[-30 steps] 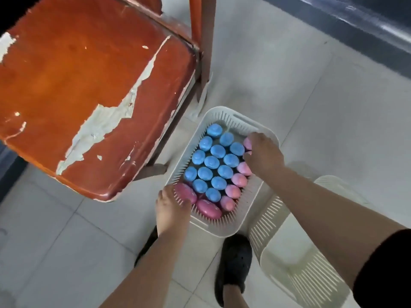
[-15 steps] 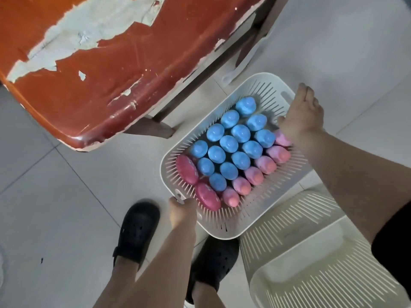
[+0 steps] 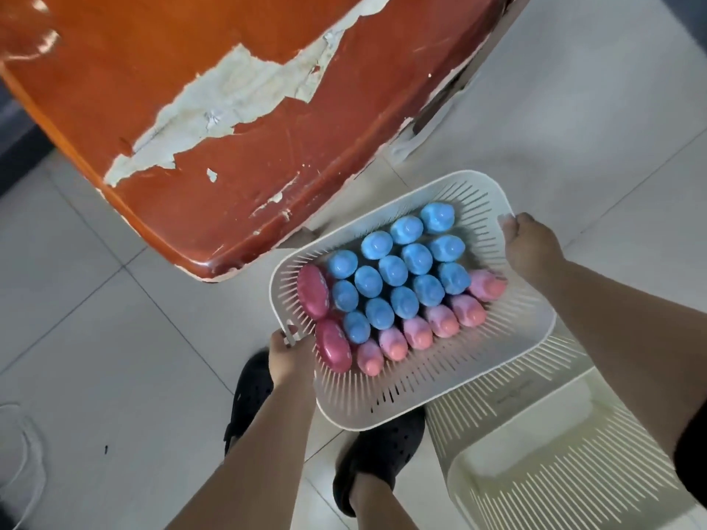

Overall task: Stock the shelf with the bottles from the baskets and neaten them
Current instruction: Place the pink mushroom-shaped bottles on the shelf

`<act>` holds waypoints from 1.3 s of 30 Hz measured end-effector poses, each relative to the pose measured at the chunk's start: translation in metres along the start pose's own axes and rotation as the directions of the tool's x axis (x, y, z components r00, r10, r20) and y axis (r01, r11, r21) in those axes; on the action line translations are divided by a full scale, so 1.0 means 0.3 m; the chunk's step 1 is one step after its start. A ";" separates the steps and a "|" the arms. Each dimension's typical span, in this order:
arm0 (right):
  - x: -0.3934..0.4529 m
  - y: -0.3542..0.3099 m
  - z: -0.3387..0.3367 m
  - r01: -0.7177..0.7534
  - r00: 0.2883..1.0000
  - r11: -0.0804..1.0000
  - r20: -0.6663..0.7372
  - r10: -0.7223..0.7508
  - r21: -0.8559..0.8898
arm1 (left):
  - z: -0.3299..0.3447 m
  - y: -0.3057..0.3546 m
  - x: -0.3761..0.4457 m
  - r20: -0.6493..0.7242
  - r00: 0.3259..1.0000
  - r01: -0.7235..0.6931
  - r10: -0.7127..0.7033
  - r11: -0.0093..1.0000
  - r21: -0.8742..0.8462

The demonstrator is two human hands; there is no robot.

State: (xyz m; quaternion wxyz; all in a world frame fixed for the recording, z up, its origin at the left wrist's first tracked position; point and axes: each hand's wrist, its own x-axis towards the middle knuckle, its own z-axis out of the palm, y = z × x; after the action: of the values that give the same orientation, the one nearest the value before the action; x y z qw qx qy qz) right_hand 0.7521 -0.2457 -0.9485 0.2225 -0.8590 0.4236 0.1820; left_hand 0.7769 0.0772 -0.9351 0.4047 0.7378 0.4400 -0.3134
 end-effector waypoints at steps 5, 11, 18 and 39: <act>-0.210 -0.078 -0.100 -0.062 0.995 0.996 0.082 0.057 0.059 | -0.208 0.047 -0.112 -0.051 0.998 -0.028 0.033 0.995 0.101; -0.483 -0.229 -0.371 -0.121 0.967 0.991 0.231 0.104 0.062 | -0.527 0.162 -0.271 0.018 0.999 -0.029 0.026 0.986 0.167; -0.802 -0.244 -0.550 -0.205 0.964 0.967 0.204 0.172 0.150 | -0.806 0.245 -0.504 0.081 0.993 -0.106 0.089 0.966 0.235; -1.217 -0.726 -0.914 -0.188 0.982 0.897 0.088 0.167 0.399 | -1.459 0.623 -0.802 0.137 0.928 -0.368 0.347 0.912 0.183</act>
State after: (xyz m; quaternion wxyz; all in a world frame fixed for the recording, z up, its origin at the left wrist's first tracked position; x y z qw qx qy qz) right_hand 0.7526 -0.0385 -0.4870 0.3890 -0.7470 0.5228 0.1316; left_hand 0.8921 0.3109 -0.4697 0.3987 0.8269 0.2414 -0.3147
